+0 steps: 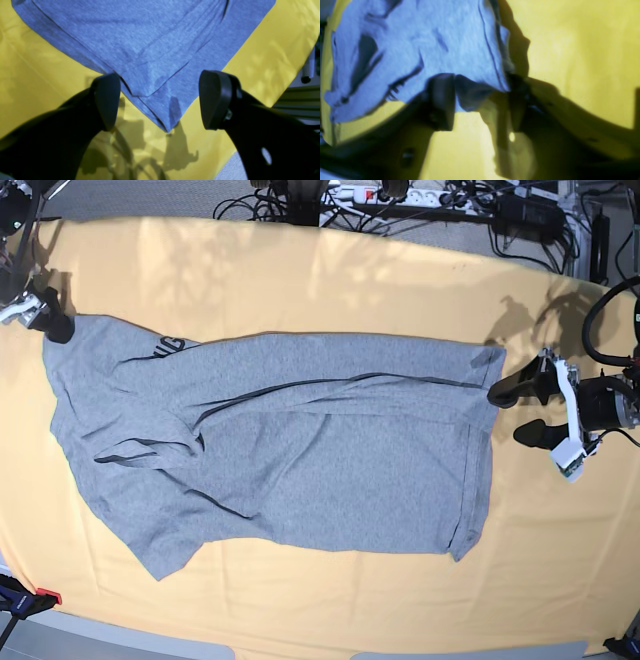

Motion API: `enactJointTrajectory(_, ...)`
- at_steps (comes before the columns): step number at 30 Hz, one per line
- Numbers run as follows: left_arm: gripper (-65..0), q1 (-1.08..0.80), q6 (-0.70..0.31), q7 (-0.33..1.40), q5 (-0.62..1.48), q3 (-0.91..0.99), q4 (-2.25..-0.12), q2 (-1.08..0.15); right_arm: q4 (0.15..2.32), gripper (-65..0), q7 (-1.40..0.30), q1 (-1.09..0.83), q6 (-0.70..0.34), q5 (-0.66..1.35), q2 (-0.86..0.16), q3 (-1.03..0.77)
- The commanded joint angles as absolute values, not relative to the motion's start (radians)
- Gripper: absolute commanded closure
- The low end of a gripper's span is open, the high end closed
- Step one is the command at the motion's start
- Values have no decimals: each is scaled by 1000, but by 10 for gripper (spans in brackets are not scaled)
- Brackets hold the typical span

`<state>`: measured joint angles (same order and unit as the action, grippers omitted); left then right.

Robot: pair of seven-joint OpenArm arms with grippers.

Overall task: Layout the t-shirt on the table in an organized manner, then fold the t-shirt properly
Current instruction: 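Pull the grasped edge outward with the right gripper to flatten, then hold the shirt edge with both grippers and stretch it taut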

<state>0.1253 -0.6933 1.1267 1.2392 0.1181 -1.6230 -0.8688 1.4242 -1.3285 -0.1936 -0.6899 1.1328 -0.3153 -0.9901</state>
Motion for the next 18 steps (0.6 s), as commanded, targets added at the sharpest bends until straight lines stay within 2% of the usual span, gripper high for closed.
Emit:
enactJointTrajectory(1, -492, 145, -698, 1119, 1271, 133, -1634, -892, 1435, -220, -1311, -188, -698, 1153, -339, -995)
enactJointTrajectory(3, -492, 145, -698, 1120, 1283, 133, -1634, -892, 1435, -53, -1317, -188, -698, 1151, -340, -995)
enactJointTrajectory(4, -492, 145, -698, 1120, 1286, 133, -1634, -892, 1435, 0, -1328, -188, -698, 1151, -344, -995)
enactJointTrajectory(11, -492, 144, -689, 1172, 1292, 186, -1634, -880, 1436, 0, -1340, -188, -698, 1151, -369, -995)
enactJointTrajectory(18, -492, 21, -608, 1228, 1260, 458, -1634, -780, 1436, 0, -1351, -189, -698, 1152, -368, -995)
